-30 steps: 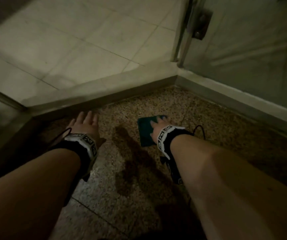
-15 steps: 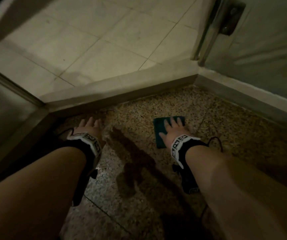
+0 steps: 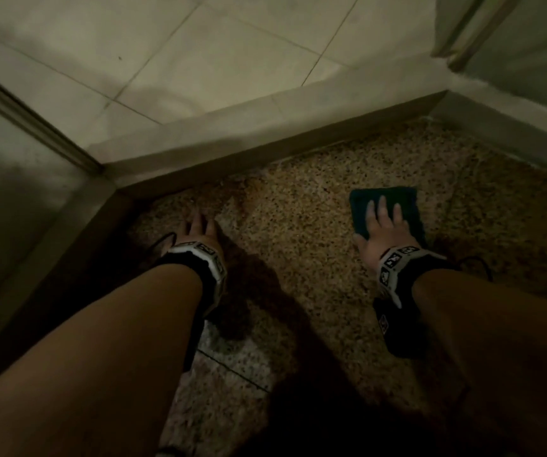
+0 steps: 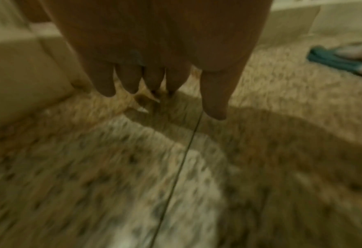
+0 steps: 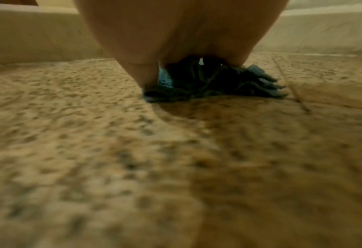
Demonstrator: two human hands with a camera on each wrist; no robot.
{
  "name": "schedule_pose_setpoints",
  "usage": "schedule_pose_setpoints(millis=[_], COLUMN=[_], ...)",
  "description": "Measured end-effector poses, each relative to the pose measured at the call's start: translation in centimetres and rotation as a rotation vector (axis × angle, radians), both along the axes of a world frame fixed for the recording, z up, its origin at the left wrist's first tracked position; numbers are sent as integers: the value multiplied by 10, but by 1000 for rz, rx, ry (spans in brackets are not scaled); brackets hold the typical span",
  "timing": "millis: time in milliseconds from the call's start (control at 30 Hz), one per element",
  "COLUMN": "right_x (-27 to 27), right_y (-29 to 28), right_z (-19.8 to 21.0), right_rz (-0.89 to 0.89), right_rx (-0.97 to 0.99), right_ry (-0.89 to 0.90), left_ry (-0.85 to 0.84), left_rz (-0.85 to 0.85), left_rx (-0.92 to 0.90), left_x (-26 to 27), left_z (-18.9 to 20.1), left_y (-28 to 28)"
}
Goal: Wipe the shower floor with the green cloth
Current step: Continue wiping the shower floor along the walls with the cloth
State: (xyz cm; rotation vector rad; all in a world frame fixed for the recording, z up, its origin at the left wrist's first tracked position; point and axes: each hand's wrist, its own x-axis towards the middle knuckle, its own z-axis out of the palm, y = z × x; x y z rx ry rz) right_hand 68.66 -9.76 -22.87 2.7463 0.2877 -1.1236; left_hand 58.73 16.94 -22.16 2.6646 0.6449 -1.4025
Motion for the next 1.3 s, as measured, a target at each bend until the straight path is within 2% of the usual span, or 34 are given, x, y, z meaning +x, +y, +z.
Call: schedule_pose_setpoints(millis=[133, 367, 467, 600, 733, 900, 1133, 1300], right_x=[-2, 0, -1, -1, -2, -12, -41, -64], right_y=[30, 90, 95, 98, 117, 163, 212, 249], right_z=[2, 4, 5, 3, 0, -2, 0, 0], right_rz=[29, 109, 107, 124, 252, 328, 445, 723], right_rx=[9, 59, 50, 56, 127, 177, 230, 247], right_ry=[-5, 10, 7, -4, 3, 7, 31, 74], left_ry=[-42, -36, -72, -74, -60, -15, -134, -123], left_rz=[-13, 79, 45, 95, 122, 38, 77, 135], left_rx=[-19, 6, 35, 73, 64, 72, 1, 39], left_x=[-13, -27, -31, -33, -36, -36, -59, -76], left_z=[-2, -3, -4, -3, 1, 12, -5, -5], left_y=[9, 24, 30, 34, 35, 32, 50, 62])
